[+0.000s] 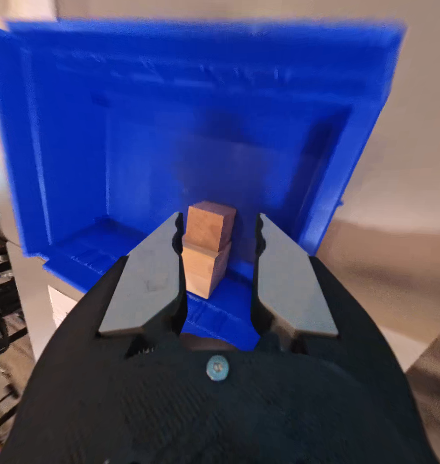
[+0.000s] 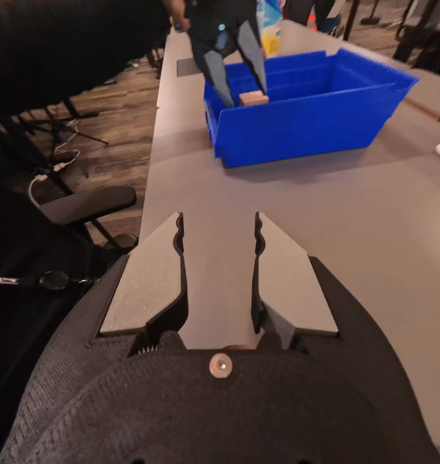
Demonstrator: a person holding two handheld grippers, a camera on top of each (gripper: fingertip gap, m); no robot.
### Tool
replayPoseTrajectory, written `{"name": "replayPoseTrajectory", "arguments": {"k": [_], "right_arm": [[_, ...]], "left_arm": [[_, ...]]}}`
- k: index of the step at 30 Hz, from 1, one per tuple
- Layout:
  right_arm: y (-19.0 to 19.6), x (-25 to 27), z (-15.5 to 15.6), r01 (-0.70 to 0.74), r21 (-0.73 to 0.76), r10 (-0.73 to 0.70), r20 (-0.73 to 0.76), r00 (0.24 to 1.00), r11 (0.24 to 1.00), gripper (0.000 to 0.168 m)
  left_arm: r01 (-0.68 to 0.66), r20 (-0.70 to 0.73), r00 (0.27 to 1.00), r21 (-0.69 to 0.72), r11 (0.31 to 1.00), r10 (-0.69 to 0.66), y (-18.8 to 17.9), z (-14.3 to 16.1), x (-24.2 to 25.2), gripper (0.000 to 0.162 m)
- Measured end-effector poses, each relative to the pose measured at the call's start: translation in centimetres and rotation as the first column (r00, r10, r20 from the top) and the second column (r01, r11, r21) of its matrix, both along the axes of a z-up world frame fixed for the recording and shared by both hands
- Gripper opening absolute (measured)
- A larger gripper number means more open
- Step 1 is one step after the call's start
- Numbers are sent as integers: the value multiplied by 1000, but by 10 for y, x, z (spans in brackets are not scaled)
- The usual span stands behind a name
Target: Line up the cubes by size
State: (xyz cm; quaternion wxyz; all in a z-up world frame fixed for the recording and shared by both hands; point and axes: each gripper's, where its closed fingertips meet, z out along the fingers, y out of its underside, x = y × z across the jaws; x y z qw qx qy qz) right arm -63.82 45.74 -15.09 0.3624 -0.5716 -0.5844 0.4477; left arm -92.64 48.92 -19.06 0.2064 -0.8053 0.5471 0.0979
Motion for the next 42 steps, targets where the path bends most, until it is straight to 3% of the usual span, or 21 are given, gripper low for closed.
{"name": "replayPoseTrajectory", "arguments": {"k": [9,13,16,19,22,26,29,32,38,42], "right_arm": [[-9,8,-2,-49,-26,49,3,999,998,50],[-1,14,-4,-28,-53,28,0,1000,998,49],[4,13,-1,-9,-94,8,-16,1000,996,48],[8,10,14,9,-149,-20,-71,997,989,49],[9,2,40,-21,-250,-19,-158,987,968,51],[13,-16,81,-121,-407,-1,-286,958,906,53],[12,-31,98,-189,-486,21,-330,944,854,49],[7,-42,101,-215,-526,28,-340,940,823,49],[6,-36,89,-218,-595,31,-308,951,774,45],[11,-15,99,-189,-560,20,-294,956,807,45]], "left_arm": [[11,-205,977,-260,966,-66,16,-54,-45,47],[65,-138,985,-279,958,-107,19,-51,-29,44],[122,-27,992,-132,984,-127,37,-28,-6,45],[169,220,955,141,976,-197,52,25,43,45],[201,420,828,396,896,-372,41,87,105,44],[252,470,660,596,762,-586,8,132,182,43],[282,439,595,671,686,-673,-8,139,229,44],[313,426,559,687,656,-712,-15,129,262,44],[301,439,558,684,665,-704,-13,112,286,43],[243,413,592,728,641,-693,-8,118,289,43]]}}
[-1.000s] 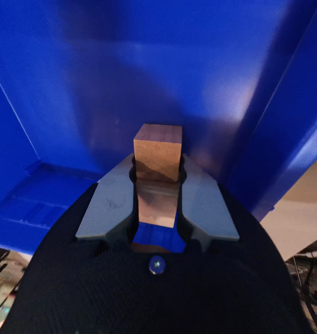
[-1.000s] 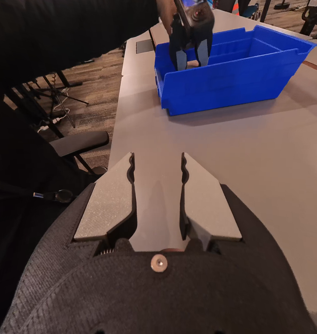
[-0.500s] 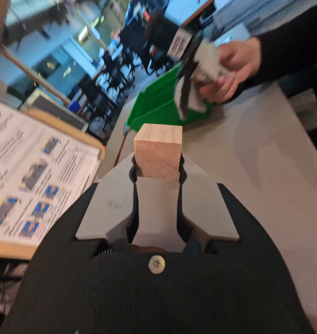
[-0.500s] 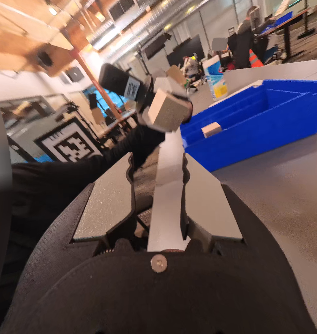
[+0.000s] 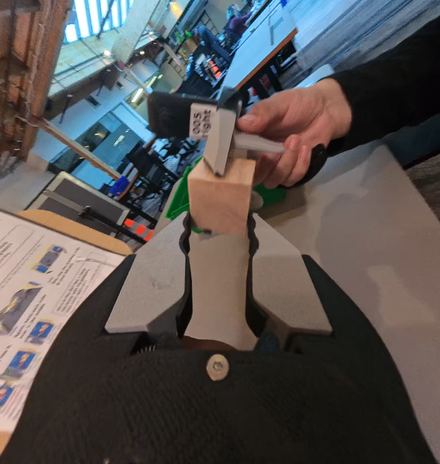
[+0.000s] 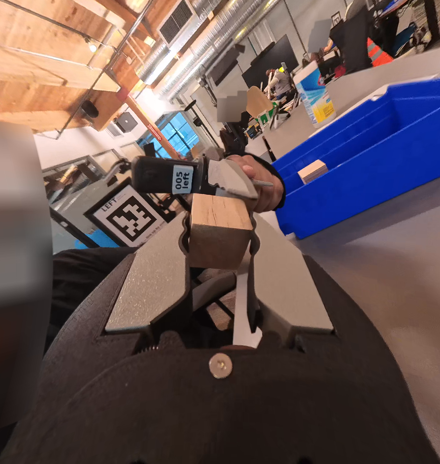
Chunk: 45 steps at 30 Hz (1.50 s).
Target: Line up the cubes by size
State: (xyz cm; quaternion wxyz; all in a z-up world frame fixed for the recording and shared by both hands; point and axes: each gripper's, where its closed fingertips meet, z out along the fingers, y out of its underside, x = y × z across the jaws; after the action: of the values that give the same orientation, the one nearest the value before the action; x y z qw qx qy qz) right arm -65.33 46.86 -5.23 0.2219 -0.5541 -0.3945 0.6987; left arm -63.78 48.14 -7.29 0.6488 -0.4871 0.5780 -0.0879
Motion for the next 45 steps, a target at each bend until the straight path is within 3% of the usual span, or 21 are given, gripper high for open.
{"name": "replayPoseTrajectory", "arguments": {"k": [3,5,7,9,14,17,19,22,24,27,29,32,34,38,45], "right_arm": [[26,42,13,86,183,-101,72,992,979,45],[62,81,4,155,398,-258,219,941,904,45],[112,129,-16,146,638,-463,365,808,756,45],[150,175,-42,21,743,-573,499,650,670,45],[179,243,-124,-356,635,-543,772,330,686,45],[186,260,-160,-516,549,-529,824,204,657,45],[192,261,-174,-580,531,-538,823,180,618,46],[184,253,-187,-627,496,-466,854,229,600,45],[185,248,-187,-624,530,-468,838,281,574,58],[187,252,-177,-579,540,-463,837,293,611,70],[189,256,-163,-549,577,-494,812,310,604,70],[181,250,-132,-466,679,-540,734,411,567,62],[167,239,-110,-401,749,-557,662,502,528,60],[127,209,-83,-284,826,-501,530,684,487,55],[79,176,-85,-234,828,-377,460,804,510,58]], "left_arm": [[-175,1,985,0,985,175,16,2,-22,27],[-249,-62,968,-91,964,244,17,-14,-39,29],[-312,-88,949,-133,941,302,13,-25,-56,16],[-361,-120,931,-163,918,345,7,-37,-70,12],[-401,-170,913,-207,892,371,-7,-62,-83,13],[-411,-234,902,-209,887,363,-13,-76,-85,12],[-419,-262,894,-199,886,364,-15,-80,-87,15],[-411,-271,897,-213,887,350,-21,-82,-87,15],[-412,-278,896,-227,882,347,-24,-84,-90,17],[-426,-287,892,-281,860,348,-27,-91,-97,26],[-423,-301,893,-309,852,335,-31,-93,-105,43],[-444,-395,860,-268,855,323,-34,-86,-133,60],[-478,-483,816,-257,840,317,-31,-79,-164,68],[-564,-645,720,-328,758,257,-18,-78,-232,66],[-788,-896,401,-231,571,190,22,-129,-341,72]]}}
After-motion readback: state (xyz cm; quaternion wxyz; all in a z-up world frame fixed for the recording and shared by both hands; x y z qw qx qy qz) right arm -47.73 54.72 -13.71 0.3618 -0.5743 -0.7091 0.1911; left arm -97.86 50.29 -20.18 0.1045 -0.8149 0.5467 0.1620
